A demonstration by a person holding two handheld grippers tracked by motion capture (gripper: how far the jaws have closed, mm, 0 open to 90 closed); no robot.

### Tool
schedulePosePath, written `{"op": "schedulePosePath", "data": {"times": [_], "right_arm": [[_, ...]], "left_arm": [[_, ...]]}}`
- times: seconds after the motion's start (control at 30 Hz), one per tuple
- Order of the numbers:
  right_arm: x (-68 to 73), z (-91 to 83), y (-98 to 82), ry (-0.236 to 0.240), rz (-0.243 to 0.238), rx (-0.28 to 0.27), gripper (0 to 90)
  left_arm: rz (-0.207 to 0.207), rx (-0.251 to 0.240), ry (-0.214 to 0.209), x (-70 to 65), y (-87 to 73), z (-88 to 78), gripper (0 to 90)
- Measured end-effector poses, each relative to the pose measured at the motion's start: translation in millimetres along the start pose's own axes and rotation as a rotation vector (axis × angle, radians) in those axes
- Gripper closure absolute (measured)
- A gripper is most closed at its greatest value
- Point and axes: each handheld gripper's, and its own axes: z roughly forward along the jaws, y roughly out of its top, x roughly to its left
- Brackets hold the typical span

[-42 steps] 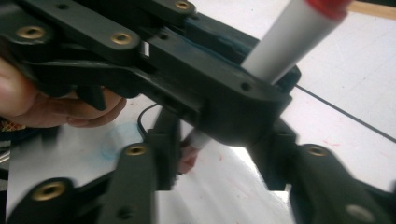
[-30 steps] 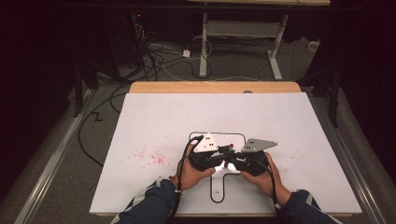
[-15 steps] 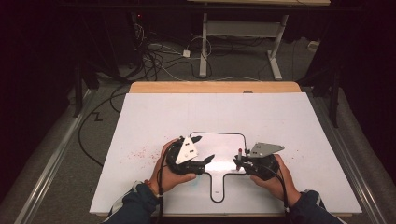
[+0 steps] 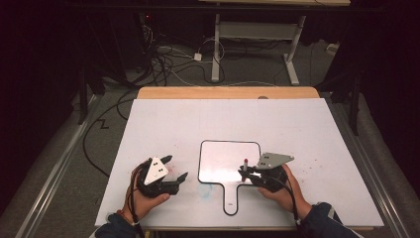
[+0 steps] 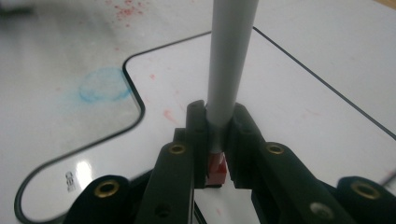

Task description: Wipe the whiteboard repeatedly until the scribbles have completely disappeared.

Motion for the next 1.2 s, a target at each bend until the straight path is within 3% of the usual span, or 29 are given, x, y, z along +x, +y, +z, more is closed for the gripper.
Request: {"op": "schedulePosePath", "data": {"times": [0.17, 0.43, 0.57, 0.63, 0.77, 0.97, 1.2], "right_arm": [[8.9, 21.1, 12.0, 0.036, 0.006, -0.023, 82.3], [29.9, 48.3, 32.1, 0.096, -0.023, -0.025, 82.3], [32.4, 52.5, 38.0, 0.094, -0.035, -0.003, 82.2], [29.2, 48.1, 35.4, 0.087, -0.057, 0.007, 82.3], [19.0, 33.1, 24.8, 0.061, -0.048, 0.011, 82.3], [-8.4, 3.2, 2.9, 0.010, -0.045, 0.015, 82.3], [-33.1, -30.7, -20.6, -0.063, -0.005, 0.030, 82.2]], "left_arm": [[-0.021, -0.001, -0.011, 1.7, -1.3, 1.2, 23.6], [-0.007, 0.017, -0.020, -1.4, -1.0, 6.3, 23.6], [-0.009, 0.022, -0.022, -1.7, -1.5, 6.4, 23.6], [-0.008, 0.021, -0.025, -1.6, -1.8, 6.4, 23.6], [-0.013, 0.026, -0.029, -1.6, -2.2, 7.6, 23.6], [-0.009, 0.026, -0.031, -3.0, -0.8, 8.1, 23.6], [-0.002, 0.036, -0.032, -3.7, -0.5, 9.3, 23.4]]}}
